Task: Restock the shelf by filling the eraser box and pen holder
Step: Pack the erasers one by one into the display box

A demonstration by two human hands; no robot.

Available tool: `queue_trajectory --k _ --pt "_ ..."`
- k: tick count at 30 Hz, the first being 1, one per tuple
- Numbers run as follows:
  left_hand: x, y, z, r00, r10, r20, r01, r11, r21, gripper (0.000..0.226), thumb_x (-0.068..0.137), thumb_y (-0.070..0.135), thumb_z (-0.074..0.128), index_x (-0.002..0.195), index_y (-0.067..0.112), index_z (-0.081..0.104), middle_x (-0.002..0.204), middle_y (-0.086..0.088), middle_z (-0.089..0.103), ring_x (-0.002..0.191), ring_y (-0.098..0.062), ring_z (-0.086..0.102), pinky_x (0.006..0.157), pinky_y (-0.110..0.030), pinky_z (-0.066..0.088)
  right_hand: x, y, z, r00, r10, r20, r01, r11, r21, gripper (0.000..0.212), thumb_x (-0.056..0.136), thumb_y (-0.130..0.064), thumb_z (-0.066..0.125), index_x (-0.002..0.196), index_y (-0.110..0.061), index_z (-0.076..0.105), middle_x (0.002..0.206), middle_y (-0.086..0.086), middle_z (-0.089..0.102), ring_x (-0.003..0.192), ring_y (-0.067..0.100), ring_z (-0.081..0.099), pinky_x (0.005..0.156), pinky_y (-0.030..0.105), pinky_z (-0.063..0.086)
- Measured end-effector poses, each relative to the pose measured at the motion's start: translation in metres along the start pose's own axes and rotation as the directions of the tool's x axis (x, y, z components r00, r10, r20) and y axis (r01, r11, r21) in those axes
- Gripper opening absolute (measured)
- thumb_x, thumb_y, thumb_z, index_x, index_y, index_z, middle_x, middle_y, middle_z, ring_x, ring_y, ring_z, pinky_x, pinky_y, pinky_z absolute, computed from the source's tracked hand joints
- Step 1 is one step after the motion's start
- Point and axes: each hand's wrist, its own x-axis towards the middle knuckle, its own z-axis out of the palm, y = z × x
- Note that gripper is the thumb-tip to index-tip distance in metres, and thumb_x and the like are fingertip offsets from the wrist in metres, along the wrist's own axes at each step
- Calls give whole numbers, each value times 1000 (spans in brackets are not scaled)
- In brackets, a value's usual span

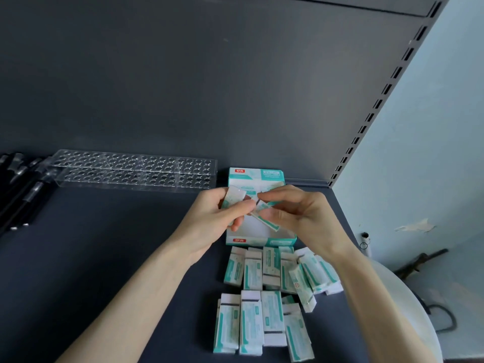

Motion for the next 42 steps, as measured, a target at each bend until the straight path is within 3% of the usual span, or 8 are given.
queue_trajectory --k 5,13,20,25,29,33,37,42 --pt "10 -11 -4 980 22 -198 -30 999 -38 17 84 9 68 69 10 61 50 2 50 47 -9 40 48 -18 36 7 11 -7 994 99 -38 -102 991 -85 40 67 7 78 92 -21 65 86 -2 69 77 15 67 77 27 55" --pt "15 -30 -7 966 20 -259 -38 997 -65 11 82 8 70 79 -1 64 49 0 48 47 -10 38 45 -18 34 23 24 -4 996 -84 -40 64 928 -367 31 72 1 77 94 -19 66 94 0 65 73 10 62 75 19 53" --pt "13 -28 -7 974 59 -219 -84 991 -106 11 80 11 72 87 5 67 55 2 52 51 -11 40 51 -16 38 32 24 -8 1000 7 -23 -12 976 -218 23 73 -1 76 78 -21 66 80 4 69 63 13 60 64 27 52" --pt "12 -25 -9 968 80 -236 -103 991 -87 13 75 9 75 85 3 68 56 4 57 51 -10 41 52 -17 39 31 26 -6 985 -170 -13 159 944 -289 25 69 2 78 85 -16 71 92 2 67 78 12 63 78 21 52" --pt "12 -26 -8 955 99 -281 -112 993 -31 14 74 0 76 84 8 70 63 5 65 50 -2 46 52 -13 41 30 27 -9 993 -109 38 114 971 -211 26 68 -2 79 86 -20 73 98 -1 67 94 21 65 87 30 53" --pt "11 -27 -5 961 89 -263 -86 996 20 15 79 4 71 93 9 67 58 16 63 52 2 51 54 -9 41 31 30 -10 988 -155 -17 131 886 -445 18 68 -7 81 82 -17 75 91 -15 68 91 8 62 82 12 47" --pt "14 -32 -11 952 -35 -303 27 999 -30 6 91 16 59 94 14 64 63 7 57 54 -5 47 54 -16 42 38 34 -9 990 -142 -2 114 801 -588 14 68 -1 80 81 -5 75 88 -4 68 88 2 57 73 -1 40" --pt "17 -33 -11 943 -101 -317 77 993 -86 16 95 10 47 97 11 63 87 -1 60 65 -7 53 56 -19 45 47 40 0 990 -126 56 132 758 -639 11 69 -7 80 79 -7 74 90 1 71 81 8 60 79 20 48"
